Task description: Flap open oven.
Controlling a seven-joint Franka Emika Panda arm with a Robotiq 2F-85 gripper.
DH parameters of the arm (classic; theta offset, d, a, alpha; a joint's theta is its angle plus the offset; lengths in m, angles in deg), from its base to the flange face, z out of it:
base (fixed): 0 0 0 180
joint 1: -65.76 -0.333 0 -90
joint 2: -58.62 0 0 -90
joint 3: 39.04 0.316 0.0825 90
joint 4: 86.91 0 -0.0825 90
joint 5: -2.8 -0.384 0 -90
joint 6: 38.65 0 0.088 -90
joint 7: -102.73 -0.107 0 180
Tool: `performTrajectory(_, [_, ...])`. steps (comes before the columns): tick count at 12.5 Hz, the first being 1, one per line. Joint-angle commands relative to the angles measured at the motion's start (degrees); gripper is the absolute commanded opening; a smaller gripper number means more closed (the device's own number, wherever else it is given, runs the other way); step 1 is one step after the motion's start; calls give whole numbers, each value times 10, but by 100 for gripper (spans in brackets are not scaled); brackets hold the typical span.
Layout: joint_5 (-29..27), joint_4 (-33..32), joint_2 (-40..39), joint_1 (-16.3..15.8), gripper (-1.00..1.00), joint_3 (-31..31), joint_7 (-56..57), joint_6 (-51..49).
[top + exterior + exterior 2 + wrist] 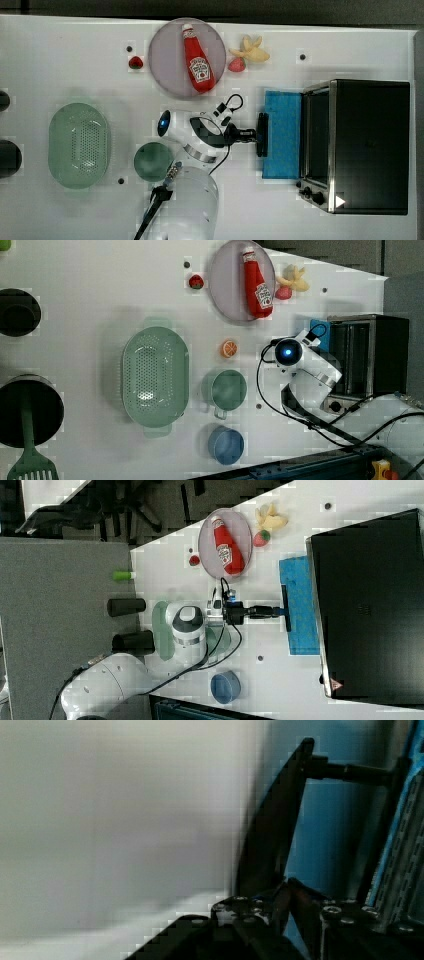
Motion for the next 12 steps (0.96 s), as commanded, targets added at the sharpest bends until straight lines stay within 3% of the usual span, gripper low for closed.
performTrajectory(1, [0, 22, 12, -2, -65, -7, -36, 25])
performTrajectory(3, [-23, 23, 40, -1, -65, -8, -36, 47])
performTrajectory(6, [-112, 23, 115, 3, -65, -9, -35, 54])
performTrajectory(10, [-306, 22, 226, 12, -65, -10, -34, 36])
performTrajectory(12, [-378, 23, 279, 12, -65, -10, -32, 5])
